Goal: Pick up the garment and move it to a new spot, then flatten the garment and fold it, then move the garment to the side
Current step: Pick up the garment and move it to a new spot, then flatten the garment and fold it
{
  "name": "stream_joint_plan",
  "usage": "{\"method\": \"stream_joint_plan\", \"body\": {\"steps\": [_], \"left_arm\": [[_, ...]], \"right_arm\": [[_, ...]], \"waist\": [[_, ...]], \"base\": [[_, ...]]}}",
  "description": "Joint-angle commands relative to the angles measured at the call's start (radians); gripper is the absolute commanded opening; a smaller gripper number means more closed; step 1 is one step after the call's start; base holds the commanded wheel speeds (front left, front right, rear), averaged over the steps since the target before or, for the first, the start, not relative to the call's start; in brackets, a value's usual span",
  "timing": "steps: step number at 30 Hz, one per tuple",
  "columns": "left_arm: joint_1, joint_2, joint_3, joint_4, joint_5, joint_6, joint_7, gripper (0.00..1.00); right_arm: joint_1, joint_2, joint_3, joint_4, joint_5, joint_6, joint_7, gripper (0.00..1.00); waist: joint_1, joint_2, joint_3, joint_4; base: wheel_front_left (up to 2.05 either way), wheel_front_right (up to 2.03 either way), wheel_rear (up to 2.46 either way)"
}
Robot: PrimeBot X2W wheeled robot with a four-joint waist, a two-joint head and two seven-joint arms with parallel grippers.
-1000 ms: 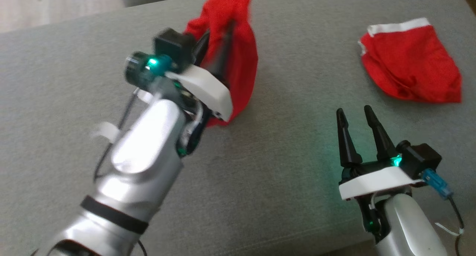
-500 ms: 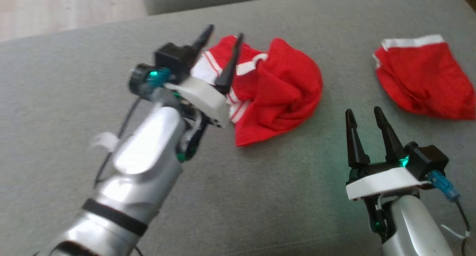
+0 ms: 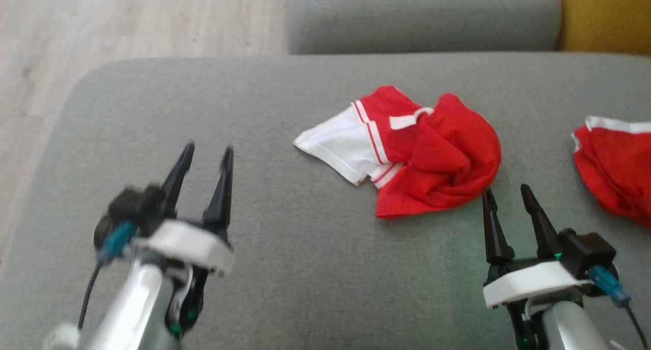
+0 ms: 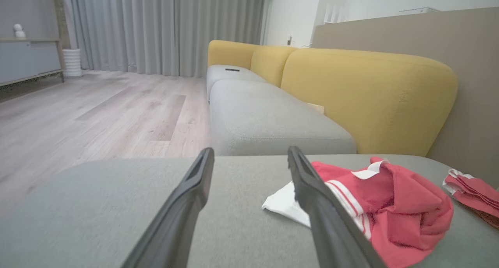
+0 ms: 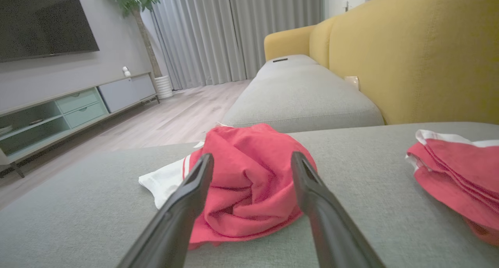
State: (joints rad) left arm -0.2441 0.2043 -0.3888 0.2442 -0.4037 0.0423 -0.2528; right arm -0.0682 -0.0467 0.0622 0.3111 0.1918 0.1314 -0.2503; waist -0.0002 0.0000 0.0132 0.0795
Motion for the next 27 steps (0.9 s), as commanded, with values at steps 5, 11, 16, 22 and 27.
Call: {"method": "stream_joint_plan", "body": {"steps": [5,11,16,22,27], "left_arm": [[0.080,-0.021,0.086,-0.082,0.059,-0.035,-0.009,1.00],[0.175,-0.094,0.162,-0.112,0.089,-0.076,-0.009,1.00],[0.184,-0.116,0.206,-0.110,0.129,-0.112,-0.009,1.00],[0.185,-0.133,0.226,-0.100,0.162,-0.140,-0.009,1.00],[0.190,-0.146,0.237,-0.097,0.169,-0.150,-0.009,1.00]], "right_arm": [[0.006,-0.004,0.031,-0.037,-0.005,-0.001,0.001,1.00],[0.020,-0.004,0.039,-0.042,0.001,-0.001,0.005,1.00],[0.022,-0.004,0.036,-0.046,0.000,-0.001,0.010,1.00],[0.020,-0.004,0.036,-0.051,-0.002,-0.001,0.015,1.00],[0.016,-0.004,0.043,-0.049,-0.002,-0.001,0.015,1.00]], "waist": [[0.0002,0.0000,-0.037,0.036],[0.0002,0.0000,-0.040,0.036],[0.0002,0.0000,-0.036,0.043],[0.0002,0.0000,-0.035,0.042],[0.0002,0.0000,-0.033,0.036]], "base": [[0.00,0.00,0.00],[0.00,0.00,0.00],[0.00,0.00,0.00],[0.00,0.00,0.00],[0.00,0.00,0.00]]}}
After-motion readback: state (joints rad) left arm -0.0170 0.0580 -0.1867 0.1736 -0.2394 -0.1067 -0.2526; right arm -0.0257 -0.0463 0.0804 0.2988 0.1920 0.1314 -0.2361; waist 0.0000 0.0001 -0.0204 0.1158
